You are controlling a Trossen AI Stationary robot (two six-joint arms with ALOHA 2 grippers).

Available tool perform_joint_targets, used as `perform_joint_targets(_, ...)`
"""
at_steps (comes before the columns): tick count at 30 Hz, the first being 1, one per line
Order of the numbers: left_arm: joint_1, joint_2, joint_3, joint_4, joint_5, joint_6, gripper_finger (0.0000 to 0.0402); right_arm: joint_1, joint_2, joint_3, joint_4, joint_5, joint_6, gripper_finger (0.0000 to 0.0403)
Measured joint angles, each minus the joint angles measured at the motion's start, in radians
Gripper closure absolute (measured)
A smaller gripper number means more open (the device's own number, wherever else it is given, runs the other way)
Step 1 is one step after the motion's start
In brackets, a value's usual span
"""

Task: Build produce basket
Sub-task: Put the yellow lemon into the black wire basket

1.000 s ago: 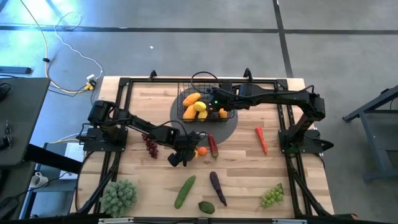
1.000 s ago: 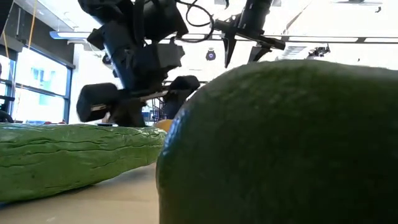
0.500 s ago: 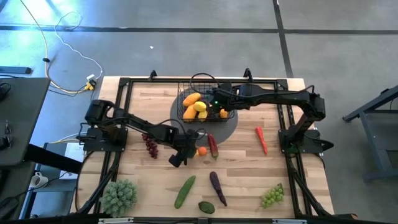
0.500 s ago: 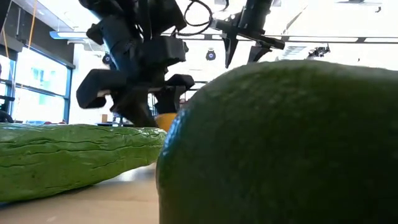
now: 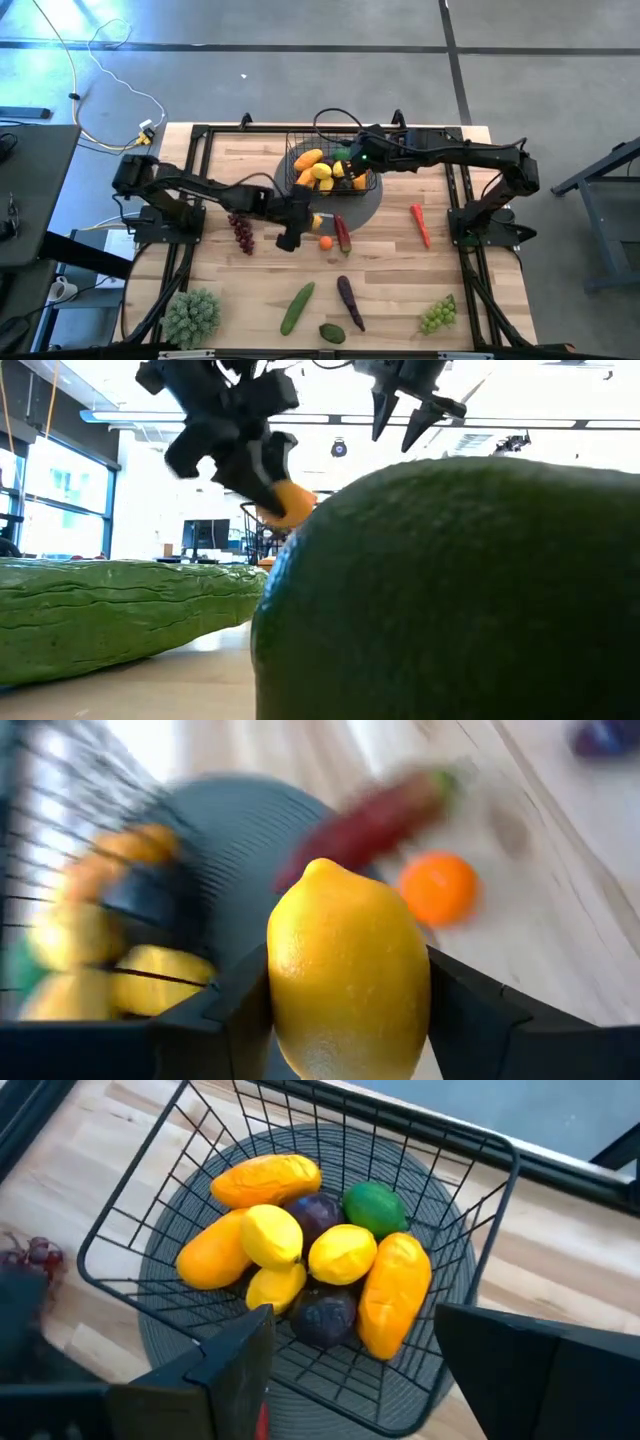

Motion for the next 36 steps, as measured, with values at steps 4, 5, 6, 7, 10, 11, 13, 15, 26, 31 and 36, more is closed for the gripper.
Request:
perform_joint_targets(4,0.051,-0.069,0.0,0.072,-0.015,-0.047,0.0203,0.0,-0.021,0.0,-0.013,0.002,-0.042,0.0146)
perform_joint_targets(5,0.066,-0.08,0.002,0.105,-0.026,-0.062,0.0203,0.0,-0.026,0.0,-0.012,0.003,-0.054,0.0146)
perform_joint_targets(6,0.084,-0.094,0.001,0.123,-0.039,-0.079,0.0203,0.0,-0.033,0.0,-0.012,0.002,-0.067,0.0146)
perform_joint_targets(7,0.101,-0.107,0.0,0.143,-0.048,-0.1,0.0203,0.0,-0.038,0.0,-0.013,0.004,-0.075,0.0146)
perform_joint_targets(10,0.155,-0.115,0.002,0.263,-0.055,-0.198,0.0203,0.0,-0.053,0.0,-0.009,0.004,-0.099,0.0146)
perform_joint_targets(11,0.175,-0.121,0.0,0.28,-0.047,-0.244,0.0203,0.0,-0.058,0.0,-0.008,0.004,-0.107,0.0146)
perform_joint_targets(13,0.21,-0.119,0.001,0.352,-0.018,-0.332,0.0203,0.0,-0.065,0.0,-0.011,0.005,-0.122,0.0146)
perform_joint_targets(15,0.242,-0.114,0.001,0.385,0.002,-0.413,0.0203,0.0,-0.066,0.0,-0.012,0.015,-0.133,0.0146)
perform_joint_targets(26,0.337,-0.055,0.0,0.43,0.024,-0.565,0.0202,-0.001,-0.062,0.0,-0.011,0.032,-0.197,0.0146)
perform_joint_targets(31,0.343,-0.008,0.001,0.435,0.036,-0.565,0.019,-0.001,-0.062,0.0,-0.011,0.037,-0.205,0.0146)
perform_joint_targets(36,0.34,0.047,0.0,0.433,0.046,-0.565,0.0184,-0.001,-0.062,0.0,-0.011,0.046,-0.226,0.0146)
